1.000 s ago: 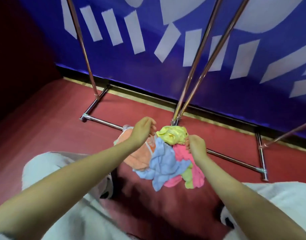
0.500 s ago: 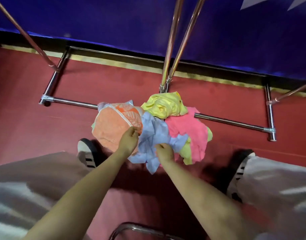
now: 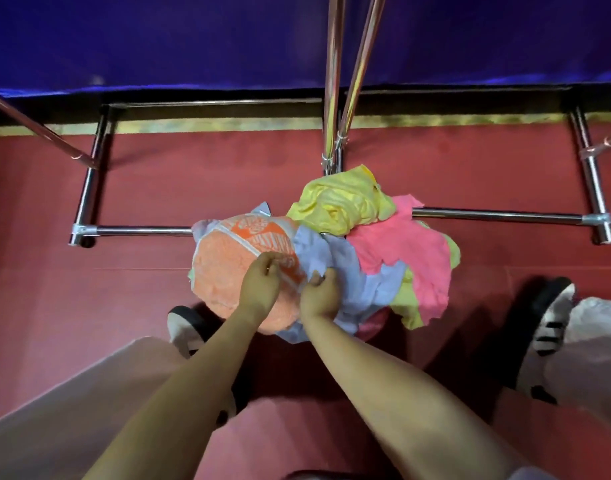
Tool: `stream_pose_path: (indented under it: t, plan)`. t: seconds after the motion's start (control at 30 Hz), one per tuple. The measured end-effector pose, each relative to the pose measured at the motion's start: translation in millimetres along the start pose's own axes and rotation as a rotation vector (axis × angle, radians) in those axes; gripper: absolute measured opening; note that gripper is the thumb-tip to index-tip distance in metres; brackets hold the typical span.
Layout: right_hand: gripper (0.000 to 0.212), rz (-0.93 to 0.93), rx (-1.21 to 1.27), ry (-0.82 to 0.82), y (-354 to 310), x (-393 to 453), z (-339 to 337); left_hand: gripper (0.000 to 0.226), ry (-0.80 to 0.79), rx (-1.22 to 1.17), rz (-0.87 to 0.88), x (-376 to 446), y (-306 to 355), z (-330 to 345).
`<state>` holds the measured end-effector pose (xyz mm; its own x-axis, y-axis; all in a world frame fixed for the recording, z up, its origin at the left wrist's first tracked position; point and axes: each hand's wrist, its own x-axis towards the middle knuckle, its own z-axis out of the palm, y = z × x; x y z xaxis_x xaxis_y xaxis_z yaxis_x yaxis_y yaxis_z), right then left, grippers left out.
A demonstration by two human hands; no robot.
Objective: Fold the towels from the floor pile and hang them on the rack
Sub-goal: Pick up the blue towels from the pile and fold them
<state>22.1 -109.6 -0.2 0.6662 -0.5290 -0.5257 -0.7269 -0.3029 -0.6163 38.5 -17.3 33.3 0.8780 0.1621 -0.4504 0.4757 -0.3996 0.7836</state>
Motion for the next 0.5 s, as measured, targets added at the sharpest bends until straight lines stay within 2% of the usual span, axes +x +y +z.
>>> stream_pose_path:
  t: [0.13, 0.23, 0.5]
  plan:
    - [0.030, -0.127, 0.132, -0.086, -27, -2, -55, 0.023, 0.009, -0.113, 0.011, 0, 29, 6]
    - [0.012, -0.267, 0.171, -0.111, -36, 1, -98, 0.024, -0.014, -0.158, 0.075, -12, 70, 14]
    - [0.007, -0.853, -0.014, -0.344, -73, -42, -240, 0.029, -0.215, -0.268, 0.174, -101, 162, 13]
